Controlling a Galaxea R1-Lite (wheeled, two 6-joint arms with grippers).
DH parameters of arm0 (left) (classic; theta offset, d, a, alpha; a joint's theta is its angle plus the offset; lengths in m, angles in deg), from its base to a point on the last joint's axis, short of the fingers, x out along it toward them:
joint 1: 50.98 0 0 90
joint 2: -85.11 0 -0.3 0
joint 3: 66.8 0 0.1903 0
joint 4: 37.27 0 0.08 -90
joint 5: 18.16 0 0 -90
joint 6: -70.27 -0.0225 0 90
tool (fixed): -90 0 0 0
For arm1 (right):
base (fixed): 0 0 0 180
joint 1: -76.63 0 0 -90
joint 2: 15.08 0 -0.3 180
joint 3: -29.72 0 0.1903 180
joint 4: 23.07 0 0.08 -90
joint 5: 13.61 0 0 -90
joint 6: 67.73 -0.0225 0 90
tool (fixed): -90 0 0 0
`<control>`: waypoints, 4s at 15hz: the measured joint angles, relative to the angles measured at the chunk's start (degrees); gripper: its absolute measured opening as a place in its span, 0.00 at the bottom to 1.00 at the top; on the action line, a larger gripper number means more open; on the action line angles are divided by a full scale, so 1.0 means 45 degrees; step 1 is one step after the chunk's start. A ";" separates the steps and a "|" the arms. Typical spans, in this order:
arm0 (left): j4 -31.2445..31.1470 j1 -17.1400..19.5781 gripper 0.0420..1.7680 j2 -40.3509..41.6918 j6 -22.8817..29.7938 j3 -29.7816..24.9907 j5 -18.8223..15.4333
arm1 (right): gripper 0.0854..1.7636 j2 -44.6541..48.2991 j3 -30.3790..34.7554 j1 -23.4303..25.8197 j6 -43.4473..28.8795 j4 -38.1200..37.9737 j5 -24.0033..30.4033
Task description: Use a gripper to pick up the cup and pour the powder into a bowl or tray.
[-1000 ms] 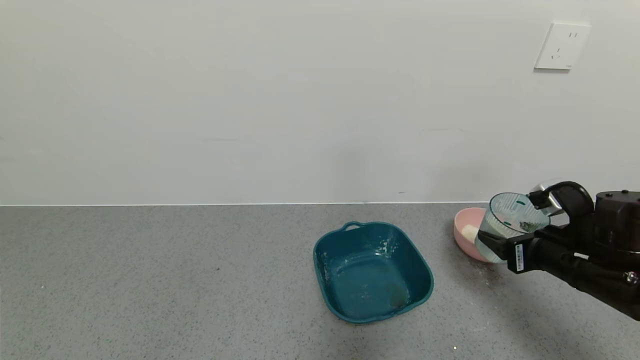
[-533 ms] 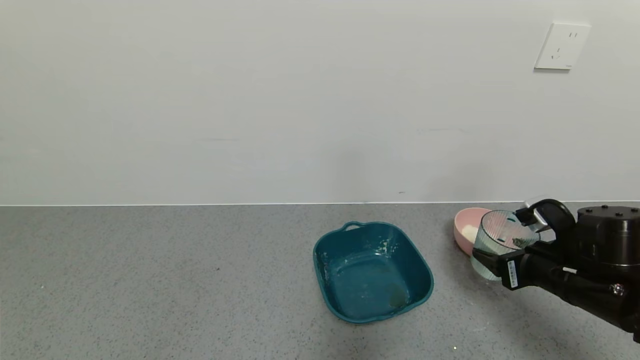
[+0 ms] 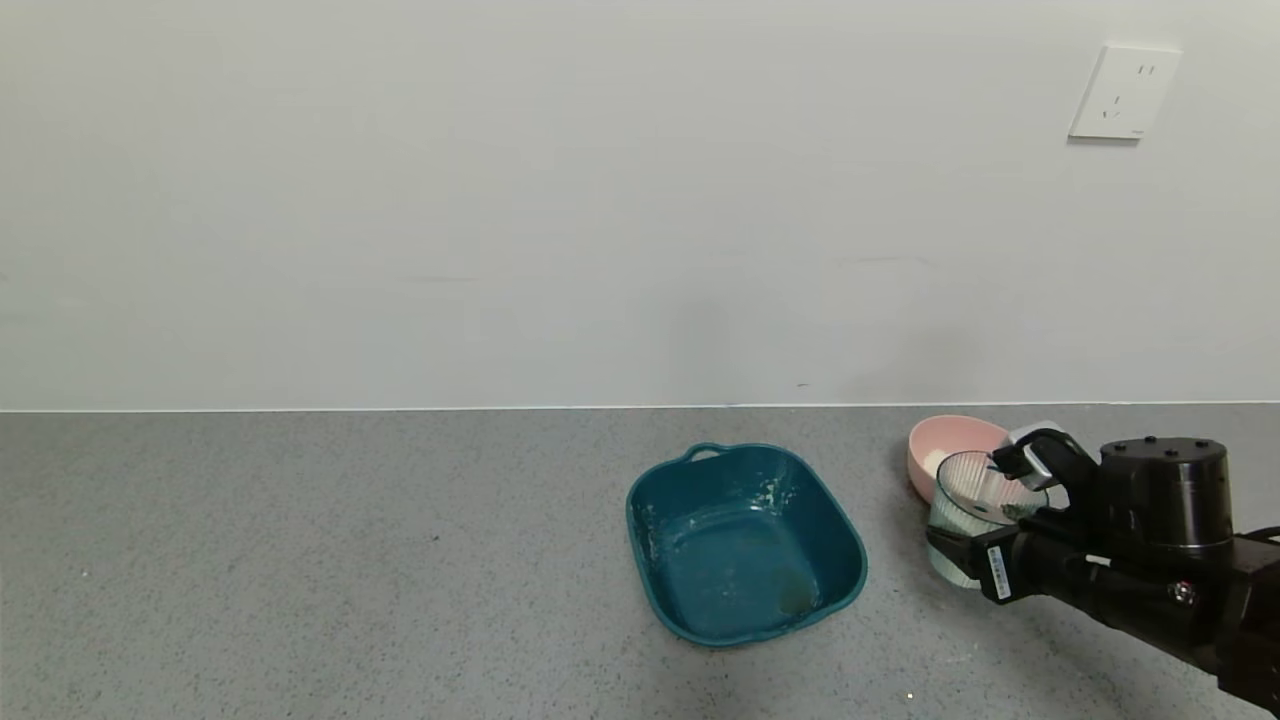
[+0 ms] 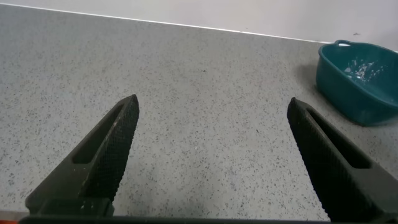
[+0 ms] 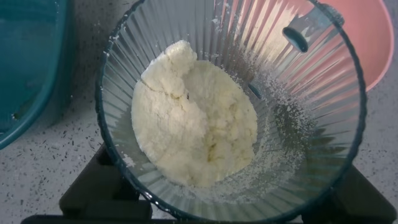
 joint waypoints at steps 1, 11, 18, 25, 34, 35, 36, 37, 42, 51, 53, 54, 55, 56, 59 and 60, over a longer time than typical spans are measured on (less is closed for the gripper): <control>0.0000 0.0000 0.97 0.0000 0.0000 0.0000 0.0000 | 0.75 -0.0176 -0.0005 0.0011 -0.0024 0.0119 -0.0008; 0.0000 0.0000 0.97 0.0000 0.0000 0.0000 0.0005 | 0.75 -0.1493 0.0479 -0.0043 0.0043 0.1452 -0.0043; 0.0000 0.0000 0.97 0.0000 0.0000 0.0000 0.0000 | 0.81 -0.1623 0.0582 -0.0190 0.0068 0.1747 -0.0033; 0.0000 0.0000 0.97 0.0000 0.0000 0.0000 0.0005 | 0.90 -0.1653 0.0582 -0.0195 0.0043 0.1777 -0.0024; 0.0000 0.0000 0.97 0.0000 0.0000 0.0000 0.0000 | 0.95 -0.0555 0.0737 -0.0033 -0.0008 0.0447 0.0041; 0.0000 0.0000 0.97 0.0000 0.0000 0.0000 0.0005 | 0.95 -0.0206 0.0761 0.0035 -0.0003 0.0019 0.0016; 0.0000 0.0000 0.97 0.0000 -0.0005 0.0000 0.0005 | 0.95 0.0141 0.0805 0.0111 0.0005 -0.0219 -0.0003; 0.0000 0.0000 0.97 0.0000 0.0000 0.0000 0.0000 | 0.95 0.0520 0.0883 0.0184 0.0005 -0.0371 0.0000; 0.0000 0.0000 0.97 0.0000 0.0000 0.0000 0.0000 | 0.96 0.3034 0.1631 0.0428 0.0000 -0.0452 0.0000; 0.0000 0.0000 0.97 0.0000 0.0000 0.0000 0.0000 | 0.96 0.8403 0.4161 0.1891 0.0005 -0.0458 0.0054; 0.0000 0.0000 0.97 0.0000 0.0000 0.0000 0.0000 | 0.96 0.9788 0.4692 0.2370 0.0000 -0.0612 0.0043; 0.0000 0.0000 0.97 0.0000 0.0000 0.0000 0.0005 | 0.96 1.0470 0.4903 0.2565 -0.0003 -0.0856 0.0030; 0.0000 0.0000 0.97 0.0000 0.0000 0.0000 0.0000 | 0.96 1.1229 0.5093 0.2763 -0.0008 -0.1084 0.0011; -0.0005 0.0000 0.97 0.0000 0.0000 0.0000 0.0005 | 0.96 1.1928 0.5234 0.2953 -0.0008 -0.1376 0.0016; 0.0000 0.0000 0.97 0.0000 0.0000 0.0000 0.0005 | 0.96 1.3998 0.5307 0.3476 0.0000 -0.2503 0.0054; 0.0000 0.0000 0.97 0.0000 0.0000 0.0000 0.0000 | 0.96 1.4599 0.5215 0.3654 0.0016 -0.2950 0.0060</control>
